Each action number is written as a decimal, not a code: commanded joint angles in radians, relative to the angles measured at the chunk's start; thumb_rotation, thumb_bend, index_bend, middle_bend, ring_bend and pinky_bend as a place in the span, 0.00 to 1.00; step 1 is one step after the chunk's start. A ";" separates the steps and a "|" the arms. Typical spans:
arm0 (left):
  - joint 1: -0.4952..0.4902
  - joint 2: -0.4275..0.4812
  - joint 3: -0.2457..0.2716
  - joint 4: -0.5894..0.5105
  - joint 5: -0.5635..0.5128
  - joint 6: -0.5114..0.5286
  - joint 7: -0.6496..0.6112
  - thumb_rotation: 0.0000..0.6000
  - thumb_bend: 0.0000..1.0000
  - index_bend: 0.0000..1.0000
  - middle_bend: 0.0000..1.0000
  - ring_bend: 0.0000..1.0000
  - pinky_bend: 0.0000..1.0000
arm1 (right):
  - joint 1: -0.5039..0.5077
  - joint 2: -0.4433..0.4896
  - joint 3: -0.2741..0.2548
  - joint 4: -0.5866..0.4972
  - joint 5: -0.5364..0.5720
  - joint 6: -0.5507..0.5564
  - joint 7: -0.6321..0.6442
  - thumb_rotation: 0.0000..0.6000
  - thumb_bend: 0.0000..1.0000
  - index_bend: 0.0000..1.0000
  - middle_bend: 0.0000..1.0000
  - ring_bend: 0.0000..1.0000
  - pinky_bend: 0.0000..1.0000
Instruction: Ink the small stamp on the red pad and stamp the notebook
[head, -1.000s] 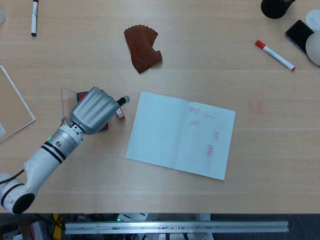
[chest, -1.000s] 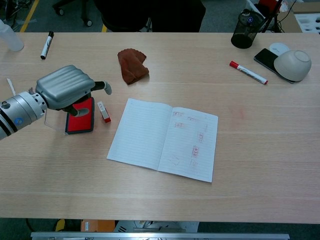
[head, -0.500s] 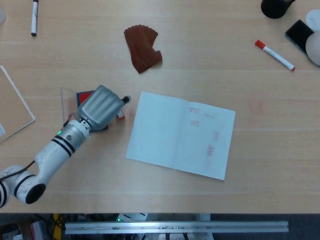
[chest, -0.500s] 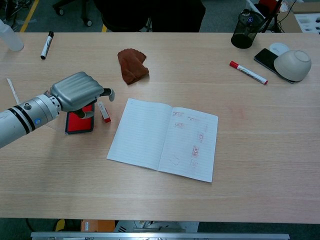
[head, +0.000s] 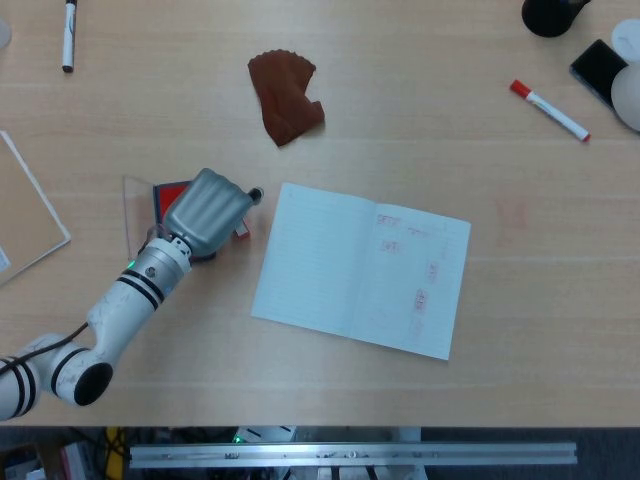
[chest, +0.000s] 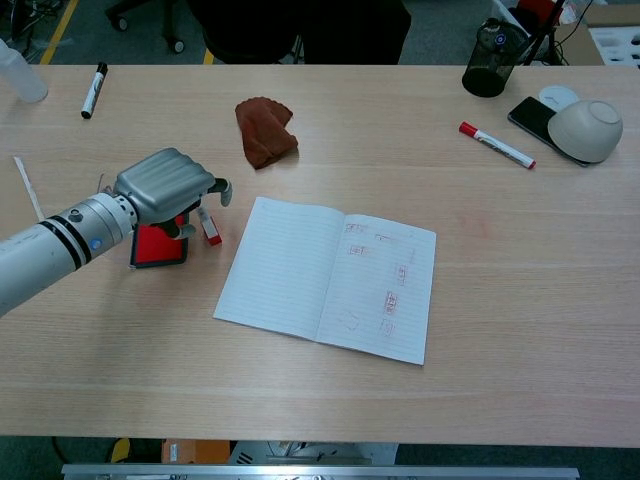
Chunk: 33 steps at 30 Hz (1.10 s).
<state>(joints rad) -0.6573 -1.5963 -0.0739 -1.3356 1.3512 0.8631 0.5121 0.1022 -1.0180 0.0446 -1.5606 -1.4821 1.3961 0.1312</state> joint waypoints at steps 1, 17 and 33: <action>-0.003 -0.013 -0.009 0.001 -0.026 0.007 0.013 1.00 0.23 0.35 0.93 0.97 1.00 | -0.001 0.000 -0.001 0.005 0.002 -0.001 0.004 1.00 0.30 0.15 0.28 0.18 0.22; -0.033 -0.050 -0.025 -0.043 -0.146 0.021 0.115 1.00 0.23 0.35 0.93 0.97 1.00 | -0.007 -0.008 -0.001 0.040 0.006 -0.003 0.040 1.00 0.30 0.15 0.28 0.18 0.22; -0.034 -0.044 0.000 -0.102 -0.222 0.080 0.209 1.00 0.23 0.45 0.93 0.97 1.00 | -0.008 -0.016 -0.004 0.065 -0.001 -0.006 0.064 1.00 0.30 0.15 0.28 0.18 0.22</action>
<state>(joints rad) -0.6917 -1.6394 -0.0749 -1.4361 1.1313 0.9411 0.7199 0.0942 -1.0338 0.0411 -1.4956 -1.4832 1.3900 0.1952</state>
